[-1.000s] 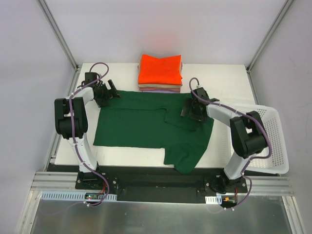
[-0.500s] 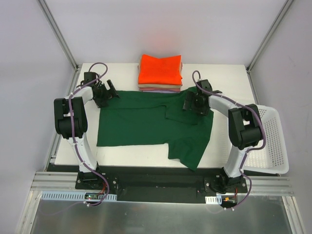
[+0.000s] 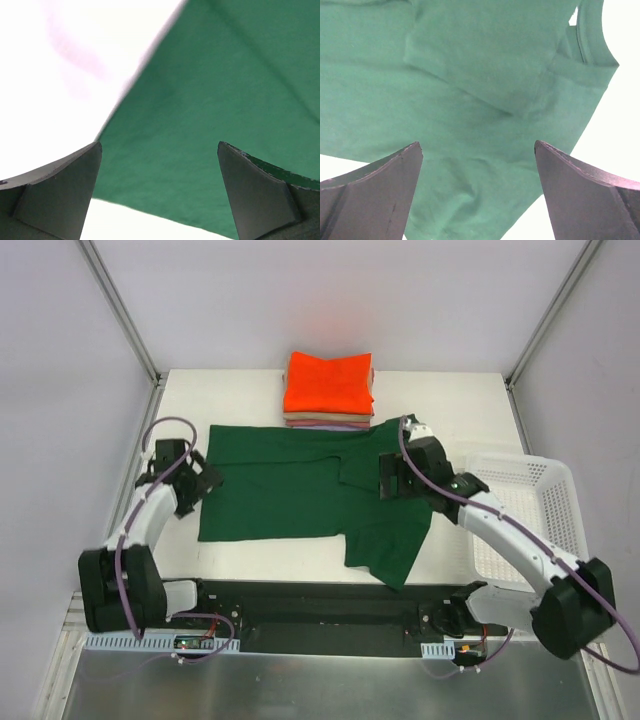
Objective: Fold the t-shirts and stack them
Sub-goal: Grap the side of the flattened tshirt closest away from the robot with both arms, then fold the other side of the tshirt into a rectangle, then rotate the tshirt 30 degrees
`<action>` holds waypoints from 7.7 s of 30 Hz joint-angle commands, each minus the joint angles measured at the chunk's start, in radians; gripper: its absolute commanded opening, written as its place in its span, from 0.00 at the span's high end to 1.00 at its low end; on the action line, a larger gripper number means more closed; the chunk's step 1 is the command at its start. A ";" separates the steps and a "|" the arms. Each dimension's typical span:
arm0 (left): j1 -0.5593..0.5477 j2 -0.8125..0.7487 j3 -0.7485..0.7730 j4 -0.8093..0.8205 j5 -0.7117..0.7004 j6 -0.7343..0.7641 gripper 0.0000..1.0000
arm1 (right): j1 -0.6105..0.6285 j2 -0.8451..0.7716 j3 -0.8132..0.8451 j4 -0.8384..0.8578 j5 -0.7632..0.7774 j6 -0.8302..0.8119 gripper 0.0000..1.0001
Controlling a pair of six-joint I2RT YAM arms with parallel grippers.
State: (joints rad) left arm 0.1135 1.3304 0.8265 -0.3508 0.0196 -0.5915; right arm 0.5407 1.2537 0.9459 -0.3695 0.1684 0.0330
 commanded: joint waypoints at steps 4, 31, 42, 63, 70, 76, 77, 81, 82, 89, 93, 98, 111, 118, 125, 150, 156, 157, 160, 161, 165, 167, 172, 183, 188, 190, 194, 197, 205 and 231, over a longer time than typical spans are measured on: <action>0.011 -0.400 -0.314 -0.220 -0.257 -0.246 0.01 | 0.012 -0.232 -0.251 0.026 0.022 0.048 0.04; 0.011 -0.289 -0.431 -0.102 -0.162 -0.344 0.62 | 0.012 -0.258 -0.303 0.021 0.057 0.041 0.04; 0.011 -0.411 -0.448 -0.079 -0.139 -0.323 1.00 | 0.024 -0.272 -0.277 -0.040 0.014 0.004 0.04; 0.011 -0.474 -0.409 -0.076 -0.158 -0.274 1.00 | 0.496 -0.189 -0.325 -0.207 -0.150 0.148 0.28; 0.011 -0.485 -0.418 -0.077 -0.142 -0.272 1.00 | 0.495 -0.021 -0.318 -0.155 -0.142 0.139 0.41; 0.011 -0.493 -0.412 -0.082 -0.153 -0.272 1.00 | 0.495 0.053 -0.325 -0.161 -0.086 0.156 0.53; 0.011 -0.499 -0.415 -0.085 -0.159 -0.278 1.00 | 0.496 0.058 -0.323 -0.175 -0.067 0.169 0.56; 0.011 -0.520 -0.415 -0.093 -0.165 -0.280 1.00 | 0.496 0.058 -0.322 -0.221 -0.032 0.200 0.69; 0.011 -0.522 -0.409 -0.102 -0.168 -0.277 1.00 | 0.498 0.052 -0.317 -0.233 -0.036 0.197 0.74; 0.011 -0.597 -0.395 -0.207 -0.233 -0.323 1.00 | 0.528 -0.109 -0.331 -0.301 -0.114 0.180 1.00; 0.011 -0.664 -0.405 -0.252 -0.253 -0.350 1.00 | 0.542 -0.194 -0.357 -0.307 -0.233 0.179 1.00; 0.011 -0.708 -0.366 -0.304 -0.270 -0.341 1.00 | 0.547 -0.266 -0.354 -0.371 -0.236 0.193 1.00; 0.011 -0.573 -0.228 -0.264 -0.216 -0.372 1.00 | 0.362 -0.252 -0.136 -0.381 -0.122 0.114 1.00; 0.011 -0.396 -0.136 -0.201 -0.195 -0.375 1.00 | 0.183 -0.142 -0.029 -0.315 -0.132 0.044 1.00; 0.011 -0.254 -0.047 -0.168 -0.216 -0.378 1.00 | 0.044 -0.016 0.097 -0.263 -0.132 -0.013 1.00; 0.011 0.131 0.183 -0.099 -0.270 -0.298 1.00 | -0.140 0.417 0.452 -0.218 -0.090 -0.237 0.99; 0.011 0.199 0.223 -0.097 -0.273 -0.275 1.00 | -0.153 0.457 0.475 -0.189 -0.086 -0.252 1.00; 0.011 0.211 0.230 -0.097 -0.271 -0.272 1.00 | -0.154 0.469 0.481 -0.184 -0.084 -0.260 1.00; 0.011 0.249 0.249 -0.097 -0.264 -0.260 1.00 | -0.166 0.519 0.517 -0.180 -0.090 -0.269 1.00; 0.011 0.259 0.256 -0.097 -0.261 -0.255 1.00 | -0.166 0.536 0.546 -0.192 -0.092 -0.268 0.99; 0.011 0.294 0.287 -0.099 -0.268 -0.231 0.88 | -0.171 0.619 0.609 -0.198 -0.063 -0.262 0.94; 0.009 0.308 0.324 -0.100 -0.265 -0.197 0.62 | -0.177 0.667 0.663 -0.206 -0.035 -0.262 0.86; 0.011 0.262 0.359 -0.099 -0.208 -0.180 0.03 | -0.180 0.727 0.777 -0.244 0.080 -0.236 0.38; -0.064 0.309 0.382 0.005 0.098 -0.120 0.01 | -0.162 0.449 0.358 -0.086 -0.157 -0.081 0.04; -0.110 0.435 0.454 0.023 0.175 -0.100 0.01 | -0.160 0.401 0.186 0.041 -0.308 0.047 0.04; -0.153 0.460 0.442 0.023 0.171 -0.090 0.01 | -0.166 0.429 0.186 0.006 -0.281 0.067 0.04; -0.176 0.445 0.326 0.023 0.134 -0.083 0.01 | -0.199 0.470 0.171 -0.016 -0.280 0.103 0.04; -0.187 0.402 0.218 0.026 0.177 -0.099 0.01 | -0.241 0.504 0.175 -0.048 -0.265 0.117 0.04; -0.365 0.166 -0.055 0.027 0.279 -0.169 0.01 | -0.442 0.671 0.367 -0.178 -0.371 0.104 0.04; -0.305 -0.228 -0.086 -0.212 -0.188 -0.163 0.01 | 0.322 0.265 0.268 -0.054 -0.101 -0.087 0.04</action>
State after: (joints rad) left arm -0.2241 1.0748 0.7509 -0.5240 -0.0406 -0.8097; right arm 0.5888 1.5631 1.3090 -0.5117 0.0593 -0.1070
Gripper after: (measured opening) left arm 0.990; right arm 0.963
